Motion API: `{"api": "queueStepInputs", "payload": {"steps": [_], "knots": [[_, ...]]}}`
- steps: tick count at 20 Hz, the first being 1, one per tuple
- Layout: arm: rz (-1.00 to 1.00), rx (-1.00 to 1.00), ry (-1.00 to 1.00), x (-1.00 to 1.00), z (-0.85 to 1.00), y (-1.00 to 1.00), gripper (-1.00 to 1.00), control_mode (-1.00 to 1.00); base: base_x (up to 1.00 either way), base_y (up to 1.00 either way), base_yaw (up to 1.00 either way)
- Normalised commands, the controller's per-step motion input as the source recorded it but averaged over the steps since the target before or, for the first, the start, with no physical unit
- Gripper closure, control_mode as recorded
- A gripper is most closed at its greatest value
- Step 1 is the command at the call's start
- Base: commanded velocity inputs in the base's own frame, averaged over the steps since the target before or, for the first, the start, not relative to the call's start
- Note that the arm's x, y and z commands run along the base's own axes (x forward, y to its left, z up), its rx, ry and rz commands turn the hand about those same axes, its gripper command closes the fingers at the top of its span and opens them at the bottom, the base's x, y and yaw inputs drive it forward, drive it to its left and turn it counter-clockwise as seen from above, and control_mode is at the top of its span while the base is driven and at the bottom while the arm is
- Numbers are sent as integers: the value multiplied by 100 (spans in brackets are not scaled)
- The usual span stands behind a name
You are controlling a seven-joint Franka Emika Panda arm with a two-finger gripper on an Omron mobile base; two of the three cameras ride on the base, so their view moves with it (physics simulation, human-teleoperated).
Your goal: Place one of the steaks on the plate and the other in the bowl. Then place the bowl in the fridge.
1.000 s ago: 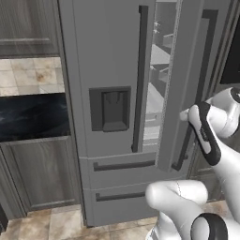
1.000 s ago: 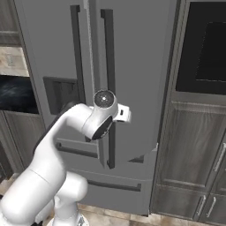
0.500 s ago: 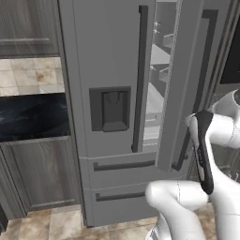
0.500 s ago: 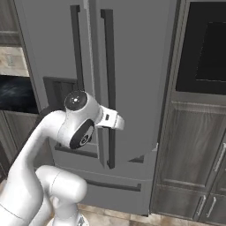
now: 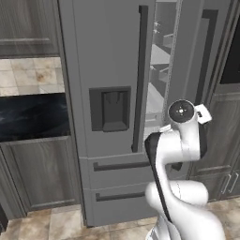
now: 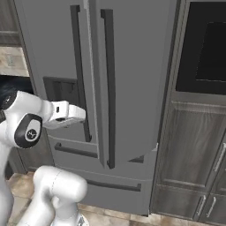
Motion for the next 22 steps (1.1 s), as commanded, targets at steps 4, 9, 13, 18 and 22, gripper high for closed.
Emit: {"api": "queueStepInputs", "payload": {"steps": [4, 9, 13, 18, 22], "knots": [[-23, -26, 0, 52, -32, 68, -100, -100, 0, 0, 0], [-28, -8, 1, 84, -12, 40, -100, -100, 0, 0, 0], [-6, 0, 1, 72, -5, -3, -100, -100, 0, 0, 0], [-2, 0, 6, 59, -4, -29, -100, -100, 0, 0, 0], [-9, 0, 1, 52, -19, -39, -100, -100, 0, 0, 0]]}}
